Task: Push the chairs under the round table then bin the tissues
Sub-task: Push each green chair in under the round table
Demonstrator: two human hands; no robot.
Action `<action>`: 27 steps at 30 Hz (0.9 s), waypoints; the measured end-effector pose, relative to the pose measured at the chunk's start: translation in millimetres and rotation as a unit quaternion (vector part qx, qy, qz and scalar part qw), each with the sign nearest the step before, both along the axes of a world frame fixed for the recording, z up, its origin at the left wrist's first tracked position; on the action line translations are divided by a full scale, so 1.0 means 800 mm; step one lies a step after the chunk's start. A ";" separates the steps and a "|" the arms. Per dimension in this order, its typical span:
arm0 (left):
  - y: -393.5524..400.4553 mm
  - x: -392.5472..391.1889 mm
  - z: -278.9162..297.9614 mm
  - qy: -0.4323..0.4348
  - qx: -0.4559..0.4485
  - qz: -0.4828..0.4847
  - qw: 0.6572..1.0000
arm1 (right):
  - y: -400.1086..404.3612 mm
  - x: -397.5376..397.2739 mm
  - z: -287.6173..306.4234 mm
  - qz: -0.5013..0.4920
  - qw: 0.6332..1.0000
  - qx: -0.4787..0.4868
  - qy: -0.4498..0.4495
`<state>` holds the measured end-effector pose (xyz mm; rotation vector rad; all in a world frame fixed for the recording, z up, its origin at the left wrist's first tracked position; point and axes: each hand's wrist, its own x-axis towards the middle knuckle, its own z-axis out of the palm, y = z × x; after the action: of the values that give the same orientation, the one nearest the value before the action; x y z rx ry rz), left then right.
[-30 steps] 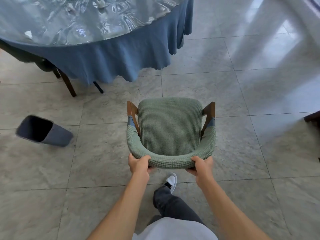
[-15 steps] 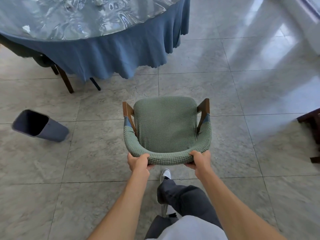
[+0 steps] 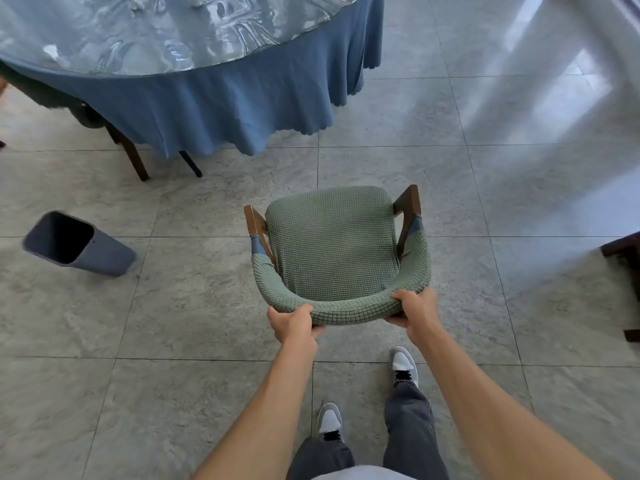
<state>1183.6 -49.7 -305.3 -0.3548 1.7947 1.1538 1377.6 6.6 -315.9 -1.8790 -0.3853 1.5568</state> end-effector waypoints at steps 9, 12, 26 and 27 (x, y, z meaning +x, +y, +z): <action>0.047 0.077 -0.001 -0.001 0.000 0.064 0.998 | 0.074 0.064 0.001 0.057 0.998 0.006 -0.009; 0.065 0.102 0.000 -0.008 0.006 0.086 0.996 | 0.102 0.083 0.006 0.084 0.996 0.001 -0.017; 0.149 0.189 0.003 -0.020 0.005 0.144 0.989 | 0.221 0.155 0.018 0.164 0.986 -0.007 -0.028; 0.151 0.191 0.001 -0.015 0.004 0.143 0.990 | 0.225 0.157 0.020 0.171 0.985 -0.014 -0.026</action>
<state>1336.2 70.7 -304.8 -0.6371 1.7510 1.3464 1503.5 186.7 -300.2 -1.9529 -0.7445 1.7413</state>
